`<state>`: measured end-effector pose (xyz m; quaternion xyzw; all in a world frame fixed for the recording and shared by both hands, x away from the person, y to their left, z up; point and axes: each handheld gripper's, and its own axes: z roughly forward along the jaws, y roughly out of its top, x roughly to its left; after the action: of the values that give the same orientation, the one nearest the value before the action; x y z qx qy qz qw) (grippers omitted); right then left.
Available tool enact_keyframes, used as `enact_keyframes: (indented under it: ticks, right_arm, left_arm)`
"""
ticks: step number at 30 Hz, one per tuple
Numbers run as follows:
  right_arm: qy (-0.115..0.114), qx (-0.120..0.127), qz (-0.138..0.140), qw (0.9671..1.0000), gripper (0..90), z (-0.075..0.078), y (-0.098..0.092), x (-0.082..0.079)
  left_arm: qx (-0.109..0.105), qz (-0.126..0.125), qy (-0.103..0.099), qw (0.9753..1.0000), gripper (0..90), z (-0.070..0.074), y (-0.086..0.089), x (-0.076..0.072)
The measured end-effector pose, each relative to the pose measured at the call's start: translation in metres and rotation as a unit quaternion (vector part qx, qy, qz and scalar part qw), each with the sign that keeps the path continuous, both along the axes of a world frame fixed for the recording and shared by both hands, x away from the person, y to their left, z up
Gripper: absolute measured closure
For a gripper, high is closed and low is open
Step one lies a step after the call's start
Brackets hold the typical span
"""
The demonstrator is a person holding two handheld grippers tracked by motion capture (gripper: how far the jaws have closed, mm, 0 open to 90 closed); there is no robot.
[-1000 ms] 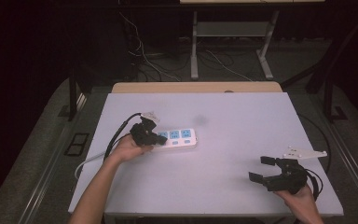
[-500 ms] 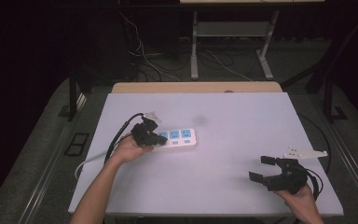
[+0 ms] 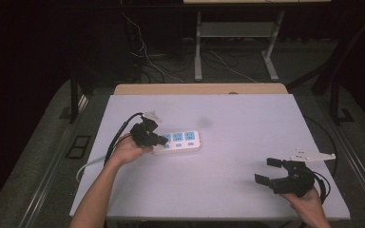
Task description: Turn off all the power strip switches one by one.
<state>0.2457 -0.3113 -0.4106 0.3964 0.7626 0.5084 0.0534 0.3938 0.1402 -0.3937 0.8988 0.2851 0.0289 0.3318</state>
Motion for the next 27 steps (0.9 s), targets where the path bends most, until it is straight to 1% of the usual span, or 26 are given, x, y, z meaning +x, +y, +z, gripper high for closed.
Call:
enact_keyframes:
  ticks: [2,7,11,18,27]
  right_arm:
    - [0.001,0.0,0.0,1.0,7.9,0.0,0.0,0.0]
    - [0.0,0.0,0.0,1.0,7.9,0.0,0.0,0.0]
    - [0.001,0.001,-0.001,1.0,7.9,0.0,-0.001,0.0]
    - [0.0,0.001,-0.001,1.0,8.0,0.0,-0.001,0.0]
    - [0.001,0.0,-0.001,1.0,7.9,0.0,0.0,0.0]
  left_arm:
    - [-0.001,-0.001,-0.002,1.0,89.7,0.004,-0.001,0.0]
    - [0.005,-0.01,-0.008,0.9999,89.7,0.012,-0.006,0.0]
    - [0.015,-0.012,-0.009,0.9998,89.6,0.015,-0.01,0.001]
    - [0.021,-0.017,-0.012,0.9995,89.6,0.022,-0.016,0.003]
    - [0.02,-0.024,-0.01,0.9995,89.6,0.024,-0.025,0.005]
